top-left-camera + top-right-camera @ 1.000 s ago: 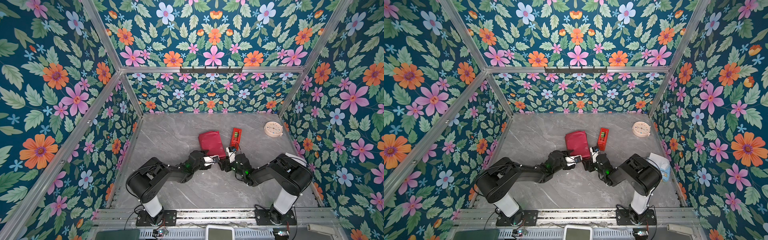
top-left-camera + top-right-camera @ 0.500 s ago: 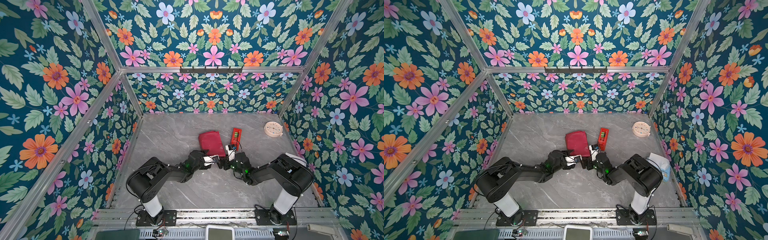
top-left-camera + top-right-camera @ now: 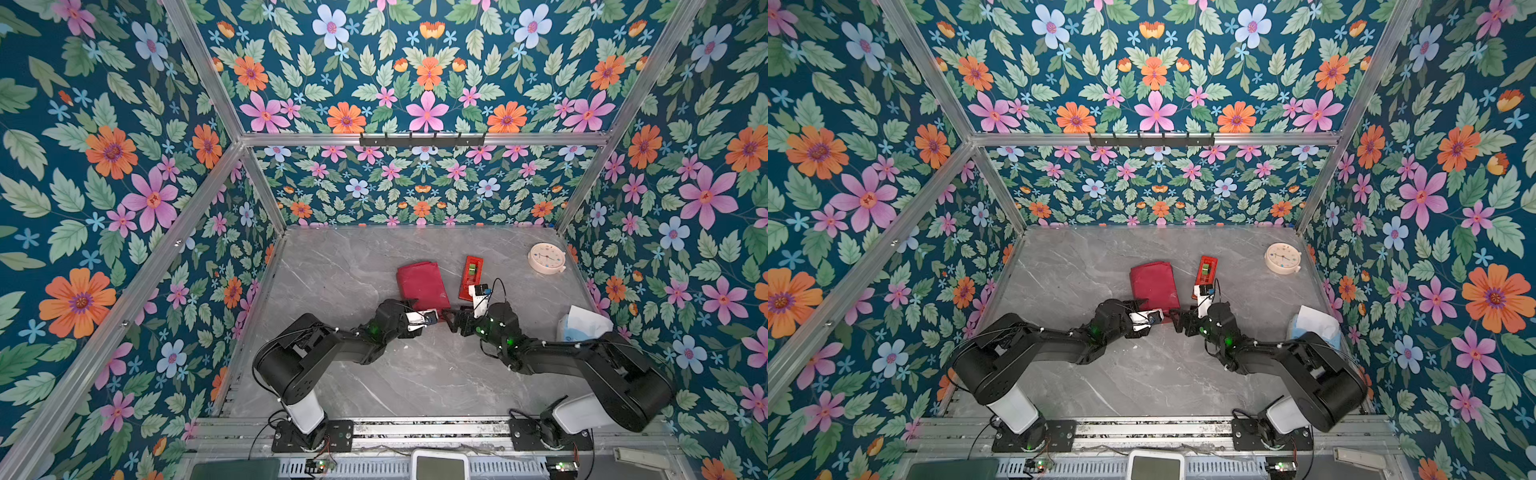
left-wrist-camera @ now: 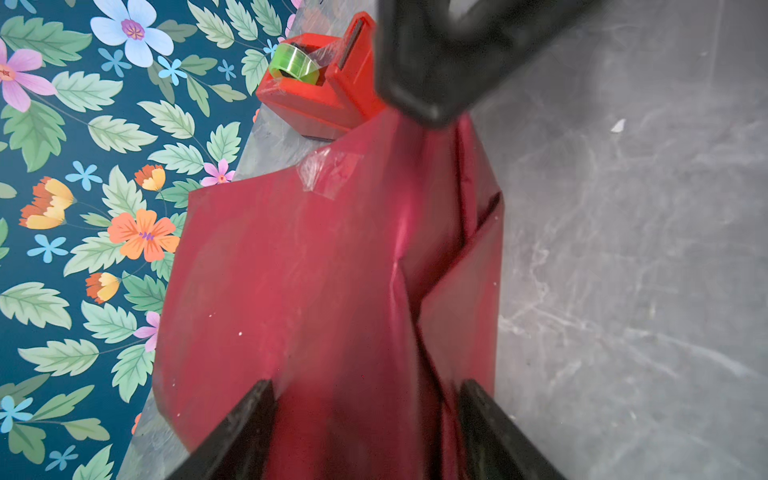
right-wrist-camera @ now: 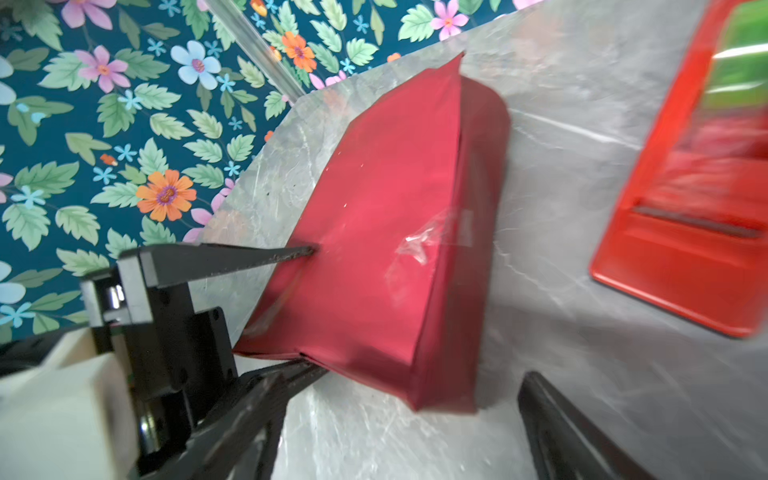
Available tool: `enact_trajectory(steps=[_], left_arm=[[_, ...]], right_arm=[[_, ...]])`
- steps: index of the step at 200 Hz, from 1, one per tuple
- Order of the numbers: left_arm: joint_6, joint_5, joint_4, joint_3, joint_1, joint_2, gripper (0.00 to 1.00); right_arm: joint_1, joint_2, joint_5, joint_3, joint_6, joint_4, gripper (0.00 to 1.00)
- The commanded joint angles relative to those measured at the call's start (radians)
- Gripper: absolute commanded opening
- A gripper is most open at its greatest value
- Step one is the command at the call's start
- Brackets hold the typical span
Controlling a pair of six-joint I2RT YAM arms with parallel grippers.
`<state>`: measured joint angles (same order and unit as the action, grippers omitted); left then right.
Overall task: Wrap the gift box in paper
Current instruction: 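Move the right gripper to the red tape dispenser while the left holds the flap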
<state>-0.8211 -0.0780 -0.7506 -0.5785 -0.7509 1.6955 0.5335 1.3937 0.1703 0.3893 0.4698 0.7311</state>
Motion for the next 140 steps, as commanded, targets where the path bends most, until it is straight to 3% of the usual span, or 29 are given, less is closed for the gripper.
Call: enact_trajectory(steps=[1, 33, 78, 116, 140], left_arm=[[-0.006, -0.013, 0.013, 0.003, 0.007, 0.005, 0.71], [-0.007, -0.035, 0.002, -0.001, 0.015, 0.013, 0.71], [-0.016, -0.043, -0.003, 0.002, 0.018, 0.016, 0.71], [-0.030, -0.039, 0.006, 0.001, 0.019, 0.018, 0.71], [-0.030, -0.039, 0.005, 0.000, 0.020, 0.018, 0.71]], right_arm=[[-0.019, -0.109, 0.030, 0.039, -0.025, -0.271, 0.89], [-0.083, -0.202, 0.057, 0.116, -0.034, -0.485, 0.89], [-0.246, -0.161, 0.267, 0.194, 0.130, -0.566, 0.88], [-0.293, -0.097, 0.278, 0.305, 0.171, -0.652, 0.81], [-0.354, -0.011, 0.338, 0.381, 0.245, -0.667, 0.71]])
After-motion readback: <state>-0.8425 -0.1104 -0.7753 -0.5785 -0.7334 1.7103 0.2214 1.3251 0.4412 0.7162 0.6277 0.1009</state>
